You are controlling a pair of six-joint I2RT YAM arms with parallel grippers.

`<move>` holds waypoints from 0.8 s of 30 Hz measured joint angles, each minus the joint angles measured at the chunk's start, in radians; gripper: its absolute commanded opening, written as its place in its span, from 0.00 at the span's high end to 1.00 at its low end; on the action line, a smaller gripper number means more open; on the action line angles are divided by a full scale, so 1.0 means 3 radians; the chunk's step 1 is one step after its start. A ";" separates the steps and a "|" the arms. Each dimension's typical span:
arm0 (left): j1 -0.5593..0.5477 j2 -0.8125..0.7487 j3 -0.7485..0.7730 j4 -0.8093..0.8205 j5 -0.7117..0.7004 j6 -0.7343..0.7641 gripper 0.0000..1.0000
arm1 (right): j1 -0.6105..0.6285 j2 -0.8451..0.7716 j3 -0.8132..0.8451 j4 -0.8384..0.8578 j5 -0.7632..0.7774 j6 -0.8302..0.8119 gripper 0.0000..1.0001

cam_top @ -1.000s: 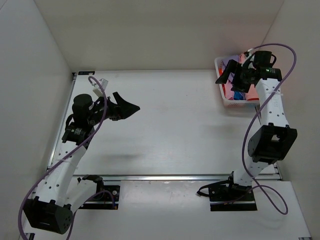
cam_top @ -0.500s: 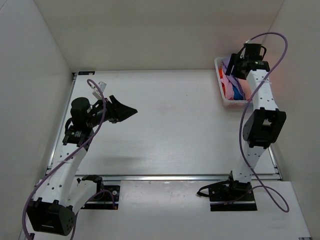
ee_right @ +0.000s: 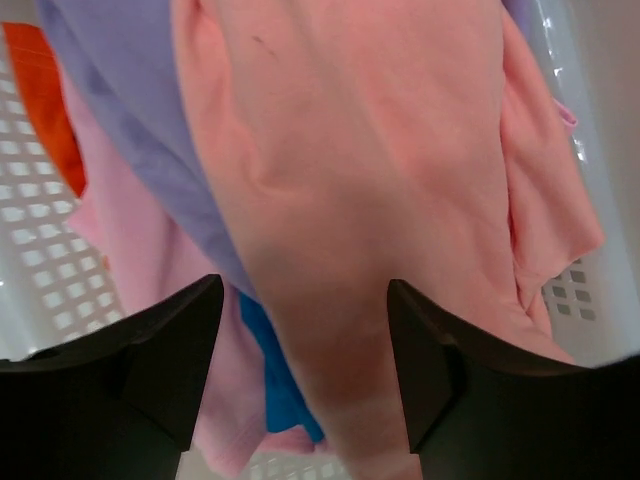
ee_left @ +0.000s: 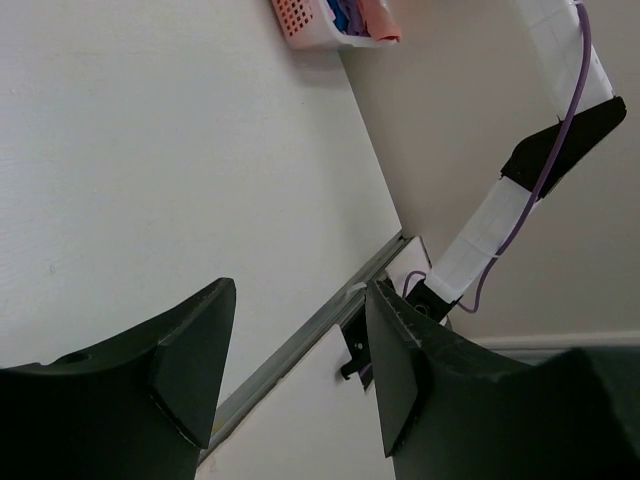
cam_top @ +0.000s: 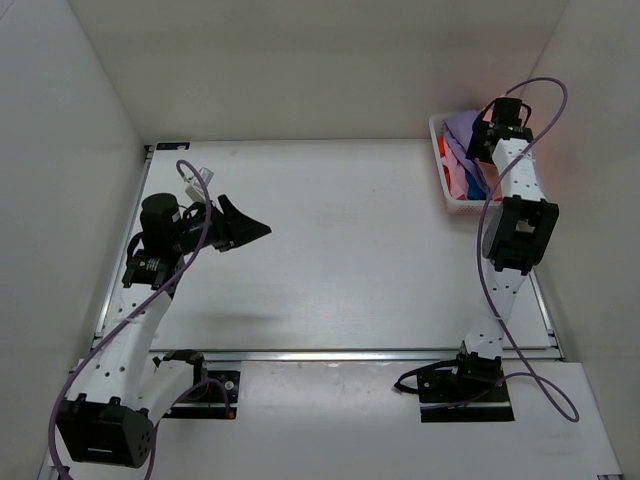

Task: Fold and stack the t-shirts
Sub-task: Grab crumpled tshirt from bin with the right arm

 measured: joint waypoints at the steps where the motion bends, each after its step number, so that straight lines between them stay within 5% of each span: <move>1: 0.0015 -0.0001 0.0010 -0.0037 0.0001 0.0015 0.35 | -0.0014 0.0032 0.0000 -0.0004 0.0005 -0.0013 0.49; 4: 0.0045 -0.0001 0.0018 -0.0104 -0.0001 0.0045 0.35 | -0.0052 0.0071 0.0000 -0.0008 0.0014 -0.0025 0.68; 7: 0.0056 0.0003 0.0018 -0.0146 -0.0003 0.0056 0.35 | -0.0069 0.0074 0.0009 -0.0003 0.0013 -0.0023 1.00; 24: 0.0075 0.0137 0.0019 -0.0106 0.0013 0.0060 0.51 | -0.0020 -0.0331 0.0281 -0.0148 -0.0251 0.0111 1.00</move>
